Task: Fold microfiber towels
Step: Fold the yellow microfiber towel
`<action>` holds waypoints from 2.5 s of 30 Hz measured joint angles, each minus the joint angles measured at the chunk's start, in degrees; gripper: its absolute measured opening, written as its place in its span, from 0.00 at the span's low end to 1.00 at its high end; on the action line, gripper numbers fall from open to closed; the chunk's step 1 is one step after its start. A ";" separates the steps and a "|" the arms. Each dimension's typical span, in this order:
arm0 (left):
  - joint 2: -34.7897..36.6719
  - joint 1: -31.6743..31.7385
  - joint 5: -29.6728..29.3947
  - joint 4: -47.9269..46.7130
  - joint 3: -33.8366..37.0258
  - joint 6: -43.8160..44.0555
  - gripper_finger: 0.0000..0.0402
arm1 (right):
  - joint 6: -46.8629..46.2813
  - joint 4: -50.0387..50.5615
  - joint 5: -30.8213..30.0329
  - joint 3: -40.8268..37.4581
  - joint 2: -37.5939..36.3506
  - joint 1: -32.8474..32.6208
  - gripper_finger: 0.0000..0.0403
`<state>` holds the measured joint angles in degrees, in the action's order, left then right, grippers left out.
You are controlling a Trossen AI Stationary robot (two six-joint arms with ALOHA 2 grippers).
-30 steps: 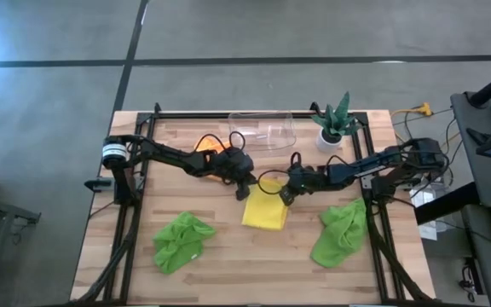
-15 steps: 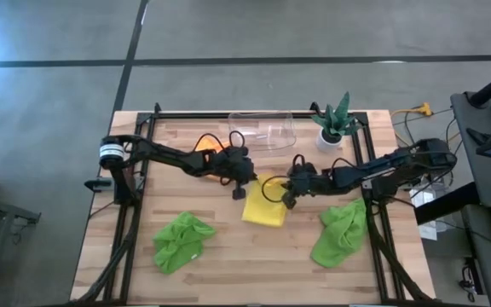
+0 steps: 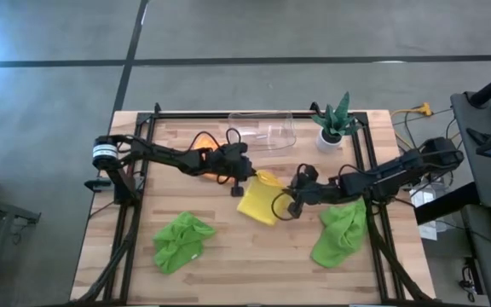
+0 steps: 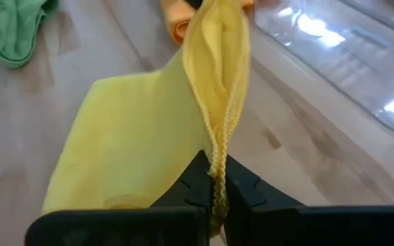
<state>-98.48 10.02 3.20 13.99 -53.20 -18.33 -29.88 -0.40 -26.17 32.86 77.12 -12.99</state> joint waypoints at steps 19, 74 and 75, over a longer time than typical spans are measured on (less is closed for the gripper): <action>4.77 0.99 -2.12 1.94 3.00 -0.46 0.04 | -0.08 0.23 -2.73 0.44 -0.15 -1.97 0.02; -19.82 -7.87 4.67 14.93 -5.26 46.11 0.00 | -0.06 0.55 -3.46 3.56 -0.20 -2.01 0.02; -20.10 -7.82 4.57 15.17 -5.28 46.27 0.00 | -0.04 0.52 -3.46 3.63 -0.20 -2.02 0.02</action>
<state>-118.57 2.20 7.77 29.16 -58.48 27.94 -29.92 0.12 -29.63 36.49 76.93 -15.00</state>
